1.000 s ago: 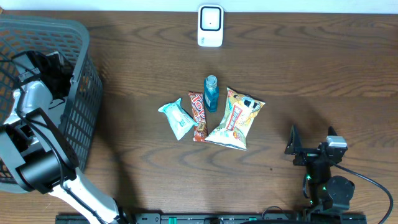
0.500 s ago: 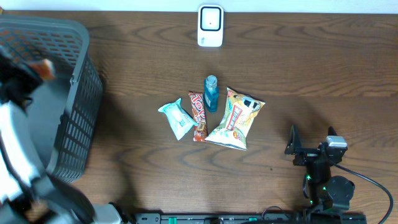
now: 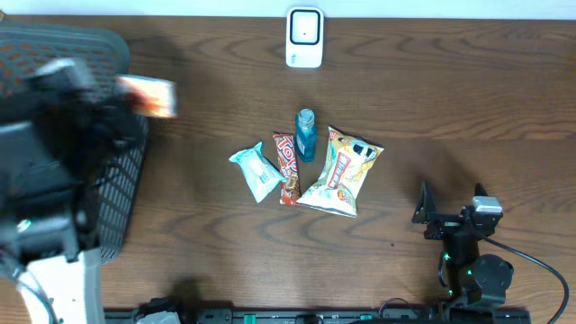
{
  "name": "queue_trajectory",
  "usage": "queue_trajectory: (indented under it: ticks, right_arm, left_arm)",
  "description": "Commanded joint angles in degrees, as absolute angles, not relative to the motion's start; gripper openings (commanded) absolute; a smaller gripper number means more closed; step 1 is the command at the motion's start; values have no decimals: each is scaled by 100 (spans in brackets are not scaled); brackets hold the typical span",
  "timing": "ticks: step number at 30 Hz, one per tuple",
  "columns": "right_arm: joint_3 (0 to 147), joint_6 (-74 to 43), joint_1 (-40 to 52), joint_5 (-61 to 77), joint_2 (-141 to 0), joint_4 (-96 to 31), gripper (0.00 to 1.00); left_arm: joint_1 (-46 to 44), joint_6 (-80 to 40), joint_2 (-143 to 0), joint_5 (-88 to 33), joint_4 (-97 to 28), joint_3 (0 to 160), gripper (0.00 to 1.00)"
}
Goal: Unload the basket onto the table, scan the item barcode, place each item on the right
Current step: 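Carry the orange tissue pack out and drop it on the bottle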
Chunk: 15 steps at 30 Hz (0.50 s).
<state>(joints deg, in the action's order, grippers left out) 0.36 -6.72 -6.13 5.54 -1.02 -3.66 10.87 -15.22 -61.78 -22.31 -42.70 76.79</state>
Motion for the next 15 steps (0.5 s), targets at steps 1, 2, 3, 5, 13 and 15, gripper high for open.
queue_trajectory:
  ticks: [1, 2, 3, 5, 13, 15]
  right_arm:
    - [32, -615, -600, 548, -75, -388, 99]
    - [32, -615, -600, 548, -75, -388, 99]
    - [32, -615, -600, 548, -75, -388, 99]
    - [32, -615, -600, 548, -75, -388, 99]
    - [32, -615, -600, 548, -75, -388, 99]
    - [32, -615, -600, 548, -75, -388, 99]
  left_arm:
    - [154, -1313, -6661, -1798, -4390, 7435, 7]
    - [-21, -1315, -6785, -1612, -4388, 7373, 7]
    - [-215, -1319, -6963, -1352, -4388, 7301, 7]
    - [-462, -1439, -7284, -967, -4388, 7227, 8]
    - [-1175, -1914, -9161, -744, -3568, 7214, 7]
    - [-1291, -1914, -9572, -744, -3382, 7214, 7]
